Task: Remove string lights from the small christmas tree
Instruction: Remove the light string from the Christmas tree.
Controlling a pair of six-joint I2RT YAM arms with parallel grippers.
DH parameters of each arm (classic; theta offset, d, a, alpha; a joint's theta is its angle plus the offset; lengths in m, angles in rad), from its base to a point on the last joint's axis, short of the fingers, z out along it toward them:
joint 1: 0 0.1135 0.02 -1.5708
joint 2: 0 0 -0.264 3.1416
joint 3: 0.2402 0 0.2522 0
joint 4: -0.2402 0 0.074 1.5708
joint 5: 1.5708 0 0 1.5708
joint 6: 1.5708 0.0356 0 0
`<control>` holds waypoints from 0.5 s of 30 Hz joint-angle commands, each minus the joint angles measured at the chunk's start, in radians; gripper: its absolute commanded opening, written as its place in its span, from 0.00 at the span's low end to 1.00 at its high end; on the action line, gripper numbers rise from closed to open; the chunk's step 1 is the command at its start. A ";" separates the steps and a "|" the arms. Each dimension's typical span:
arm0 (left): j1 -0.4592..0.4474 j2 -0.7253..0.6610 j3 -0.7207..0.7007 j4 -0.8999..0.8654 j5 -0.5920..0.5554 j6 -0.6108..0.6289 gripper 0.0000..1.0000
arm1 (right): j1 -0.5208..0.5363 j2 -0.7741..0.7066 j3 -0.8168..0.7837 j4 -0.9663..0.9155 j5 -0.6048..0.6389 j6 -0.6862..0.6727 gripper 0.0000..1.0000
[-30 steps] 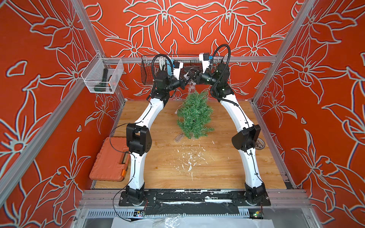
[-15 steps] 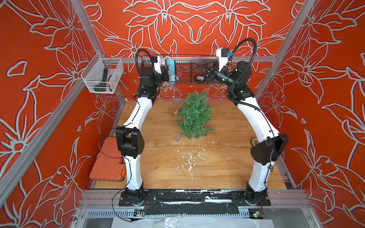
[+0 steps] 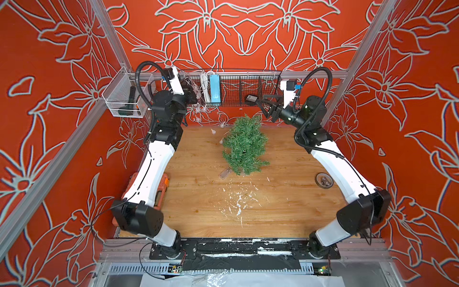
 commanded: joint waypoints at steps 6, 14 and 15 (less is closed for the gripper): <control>0.001 -0.179 -0.037 -0.074 -0.159 0.047 0.00 | 0.009 -0.187 -0.129 -0.012 0.036 -0.016 0.59; 0.006 -0.243 -0.200 -0.056 -0.296 0.071 0.00 | 0.046 -0.243 -0.198 -0.148 0.064 -0.054 0.60; 0.012 -0.247 -0.216 -0.053 -0.300 0.062 0.00 | 0.062 -0.241 -0.192 -0.188 0.065 -0.083 0.61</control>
